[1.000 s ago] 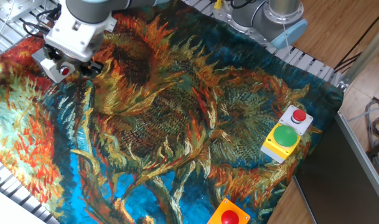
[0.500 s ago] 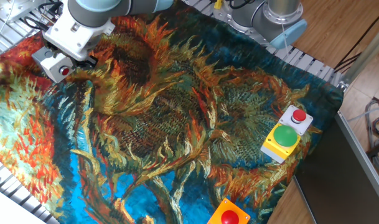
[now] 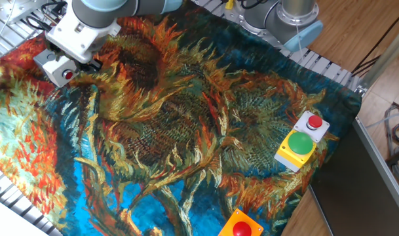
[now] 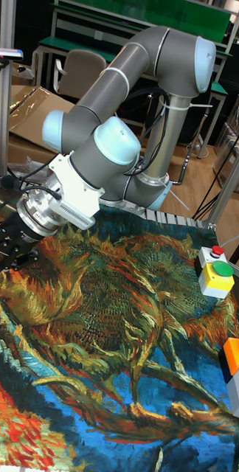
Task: Press the button horizontally
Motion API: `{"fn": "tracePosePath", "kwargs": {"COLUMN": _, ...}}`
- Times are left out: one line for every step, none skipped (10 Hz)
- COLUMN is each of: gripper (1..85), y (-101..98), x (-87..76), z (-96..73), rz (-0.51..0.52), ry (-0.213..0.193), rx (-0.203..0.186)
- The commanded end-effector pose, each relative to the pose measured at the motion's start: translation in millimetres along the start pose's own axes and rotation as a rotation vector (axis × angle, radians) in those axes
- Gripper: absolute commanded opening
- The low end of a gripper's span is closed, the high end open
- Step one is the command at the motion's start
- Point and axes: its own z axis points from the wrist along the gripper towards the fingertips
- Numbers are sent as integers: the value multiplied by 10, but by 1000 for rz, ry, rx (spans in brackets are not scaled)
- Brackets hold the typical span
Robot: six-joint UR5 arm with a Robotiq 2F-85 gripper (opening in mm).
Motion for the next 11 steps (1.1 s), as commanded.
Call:
{"fn": "tracePosePath", "kwargs": {"gripper": 490, "y": 31, "x": -11, "z": 100, "rz": 13, "ry": 9, "rx": 5}}
{"fn": "tracePosePath", "kwargs": {"gripper": 490, "y": 52, "x": -41, "z": 176, "rz": 18, "ry": 12, "rx": 15}}
{"fn": "tracePosePath", "kwargs": {"gripper": 487, "y": -15, "x": -61, "z": 259, "rz": 2, "ry": 7, "rx": 57}}
{"fn": "tracePosePath", "kwargs": {"gripper": 483, "y": -77, "x": -37, "z": 285, "rz": -8, "ry": 18, "rx": 94}}
{"fn": "tracePosePath", "kwargs": {"gripper": 453, "y": -161, "x": 25, "z": 247, "rz": -6, "ry": 45, "rx": 123}}
{"fn": "tracePosePath", "kwargs": {"gripper": 443, "y": -185, "x": 76, "z": 241, "rz": 8, "ry": 63, "rx": 133}}
{"fn": "tracePosePath", "kwargs": {"gripper": 443, "y": -199, "x": 87, "z": 239, "rz": 31, "ry": 66, "rx": 139}}
{"fn": "tracePosePath", "kwargs": {"gripper": 450, "y": -98, "x": 66, "z": 252, "rz": 37, "ry": 58, "rx": 100}}
{"fn": "tracePosePath", "kwargs": {"gripper": 467, "y": -127, "x": 49, "z": 250, "rz": 19, "ry": 52, "rx": 111}}
{"fn": "tracePosePath", "kwargs": {"gripper": 473, "y": -175, "x": 7, "z": 297, "rz": -9, "ry": 51, "rx": 147}}
{"fn": "tracePosePath", "kwargs": {"gripper": 477, "y": -148, "x": -8, "z": 361, "rz": -14, "ry": 56, "rx": 152}}
